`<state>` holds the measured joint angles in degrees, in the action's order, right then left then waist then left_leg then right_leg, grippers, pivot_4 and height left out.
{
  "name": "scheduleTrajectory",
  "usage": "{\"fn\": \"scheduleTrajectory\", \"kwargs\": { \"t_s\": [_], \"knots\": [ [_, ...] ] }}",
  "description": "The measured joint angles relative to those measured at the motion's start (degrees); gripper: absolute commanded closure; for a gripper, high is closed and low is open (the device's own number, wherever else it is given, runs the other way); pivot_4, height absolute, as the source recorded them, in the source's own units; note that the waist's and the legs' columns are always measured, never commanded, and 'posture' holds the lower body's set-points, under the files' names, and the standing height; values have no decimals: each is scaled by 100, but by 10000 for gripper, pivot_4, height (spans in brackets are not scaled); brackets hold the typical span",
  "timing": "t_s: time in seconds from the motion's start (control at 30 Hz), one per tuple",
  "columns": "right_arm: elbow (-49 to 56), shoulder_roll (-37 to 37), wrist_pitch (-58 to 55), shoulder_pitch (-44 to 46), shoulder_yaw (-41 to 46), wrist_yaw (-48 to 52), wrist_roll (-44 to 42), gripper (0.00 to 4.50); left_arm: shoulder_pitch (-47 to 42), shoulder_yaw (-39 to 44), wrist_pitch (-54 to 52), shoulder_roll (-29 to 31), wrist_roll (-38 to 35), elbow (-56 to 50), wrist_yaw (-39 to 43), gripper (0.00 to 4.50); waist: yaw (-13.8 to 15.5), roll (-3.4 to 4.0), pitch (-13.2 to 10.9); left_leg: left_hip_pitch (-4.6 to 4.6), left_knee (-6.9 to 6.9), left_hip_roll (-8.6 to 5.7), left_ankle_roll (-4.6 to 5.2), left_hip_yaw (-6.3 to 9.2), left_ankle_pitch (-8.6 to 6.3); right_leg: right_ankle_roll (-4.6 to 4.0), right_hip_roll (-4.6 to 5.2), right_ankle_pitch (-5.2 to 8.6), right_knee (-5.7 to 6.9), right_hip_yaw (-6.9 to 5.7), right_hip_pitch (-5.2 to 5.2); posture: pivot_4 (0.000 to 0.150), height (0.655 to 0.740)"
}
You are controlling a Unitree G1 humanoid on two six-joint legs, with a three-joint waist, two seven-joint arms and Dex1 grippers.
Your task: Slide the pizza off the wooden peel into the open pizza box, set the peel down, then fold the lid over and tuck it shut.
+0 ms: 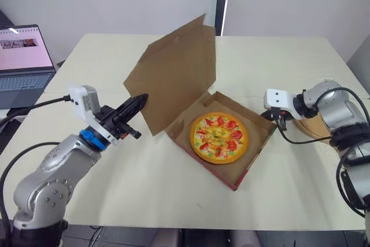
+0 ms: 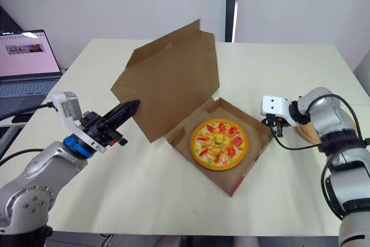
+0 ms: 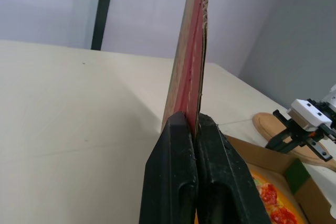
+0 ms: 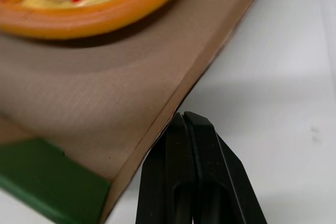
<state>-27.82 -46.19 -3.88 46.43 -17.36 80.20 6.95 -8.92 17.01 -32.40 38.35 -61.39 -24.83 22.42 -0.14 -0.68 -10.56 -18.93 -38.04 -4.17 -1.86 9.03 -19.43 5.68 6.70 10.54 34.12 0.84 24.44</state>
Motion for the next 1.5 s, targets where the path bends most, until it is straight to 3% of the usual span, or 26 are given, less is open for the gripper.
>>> {"fn": "scheduleTrajectory", "kwargs": {
  "t_s": [0.47, 0.67, 0.8, 0.9, 1.2, 1.4, 1.5],
  "knots": [
    [3965, -432, -2846, -1727, 707, -129, -1368, 44767, -1571, -425, 21, 73, 1170, 1779, 1522, 45000, 6, 0, 0, -1, -6, -1, -2, 6, -1, 6, 0, -4, 3, -2, 3, 1500, 7400],
    [4771, -409, -3616, -2129, 960, -690, -1925, 44767, -1918, -536, 42, 42, 1545, 2220, 1990, 45000, 16, -1, 0, -4, -7, -6, -2, 10, -2, 10, 5, -6, 1, -3, 2, 1500, 7400],
    [4777, -414, -3749, -2263, 1170, -1011, -2043, 44767, -2025, -548, 54, 12, 1698, 2346, 2177, 45000, 31, -2, -1, -6, -10, -6, -2, 12, -1, 11, 5, -6, 2, -7, 1, 1500, 7400],
    [4508, -378, -3809, -2196, 1790, -1330, -2312, 39291, -2136, -552, 100, 12, 1889, 2495, 2346, 45000, 29, -2, -1, -5, -13, -8, -1, 8, -1, 12, 5, -9, 1, -4, 1, 1500, 7400],
    [3178, 689, -3748, -997, 2521, -3224, -2384, 7606, -2274, -551, 164, -75, 2155, 2619, 2577, 45000, 0, -2, -1, -4, -13, -5, -2, 8, 0, 5, 3, -15, 3, -3, 3, 1500, 7400],
    [1813, 1536, -3449, -98, 2433, -4160, -2179, 7606, -2329, -545, 169, -141, 2261, 2701, 2596, 45000, -31, -2, -1, -10, -11, -6, -2, 6, 0, 3, 3, -17, 6, 0, 18, 1500, 7400],
    [1409, 1637, -3306, 124, 2341, -4102, -2173, 7606, -2336, -544, 177, -166, 2306, 2709, 2610, 45000, -11, -2, -1, -20, -10, -8, -2, 12, 0, 3, 4, -17, 2, -5, 23, 1500, 7400]
  ]
}}
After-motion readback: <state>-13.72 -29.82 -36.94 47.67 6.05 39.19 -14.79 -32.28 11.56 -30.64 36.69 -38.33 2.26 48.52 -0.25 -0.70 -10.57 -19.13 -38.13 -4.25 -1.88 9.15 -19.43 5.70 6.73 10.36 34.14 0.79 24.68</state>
